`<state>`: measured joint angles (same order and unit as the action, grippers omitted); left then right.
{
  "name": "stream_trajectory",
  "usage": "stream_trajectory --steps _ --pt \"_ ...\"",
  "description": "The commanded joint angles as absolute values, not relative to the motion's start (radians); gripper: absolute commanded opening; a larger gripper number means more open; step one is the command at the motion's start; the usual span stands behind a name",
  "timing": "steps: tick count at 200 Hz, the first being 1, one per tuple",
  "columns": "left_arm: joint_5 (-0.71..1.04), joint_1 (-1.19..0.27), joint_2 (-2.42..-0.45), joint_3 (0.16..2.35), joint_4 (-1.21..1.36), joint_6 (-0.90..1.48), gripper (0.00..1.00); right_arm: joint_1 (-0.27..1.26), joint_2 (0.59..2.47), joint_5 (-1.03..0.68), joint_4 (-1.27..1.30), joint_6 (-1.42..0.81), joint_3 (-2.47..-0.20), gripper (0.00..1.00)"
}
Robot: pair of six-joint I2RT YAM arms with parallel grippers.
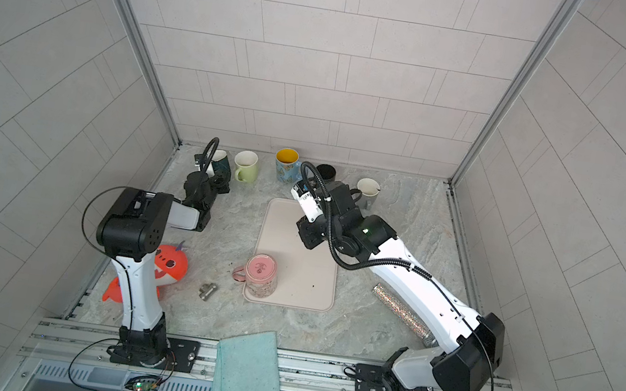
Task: Turn the mug right side up
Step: 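Carry the dark green mug with the left gripper beside the light green mug, then open the left gripper and release the dark green mug, then move the left gripper down to the upside-down pink mug on the tray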
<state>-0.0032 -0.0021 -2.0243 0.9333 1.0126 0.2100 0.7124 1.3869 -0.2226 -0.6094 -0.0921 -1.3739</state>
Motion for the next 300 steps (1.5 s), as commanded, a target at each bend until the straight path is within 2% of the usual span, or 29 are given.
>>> stream_trajectory --steps 1,60,110,185,256,300 --pt "0.000 0.004 -2.002 0.947 1.019 0.193 0.03 0.710 1.363 -0.215 -0.607 -0.102 -1.362 0.10" --pt "-0.002 0.004 -1.985 0.934 0.979 0.193 0.11 0.710 1.350 -0.212 -0.604 -0.106 -1.353 0.10" --pt "-0.018 0.004 -1.957 0.917 0.956 0.180 0.24 0.710 1.339 -0.213 -0.598 -0.110 -1.346 0.10" --pt "-0.020 0.004 -1.918 0.891 0.910 0.167 0.35 0.710 1.322 -0.219 -0.592 -0.121 -1.336 0.10" --pt "-0.033 0.005 -1.853 0.845 0.851 0.169 0.40 0.710 1.279 -0.223 -0.581 -0.135 -1.312 0.10" --pt "-0.054 0.002 -1.745 0.778 0.780 0.187 0.41 0.710 1.245 -0.240 -0.558 -0.150 -1.278 0.10"
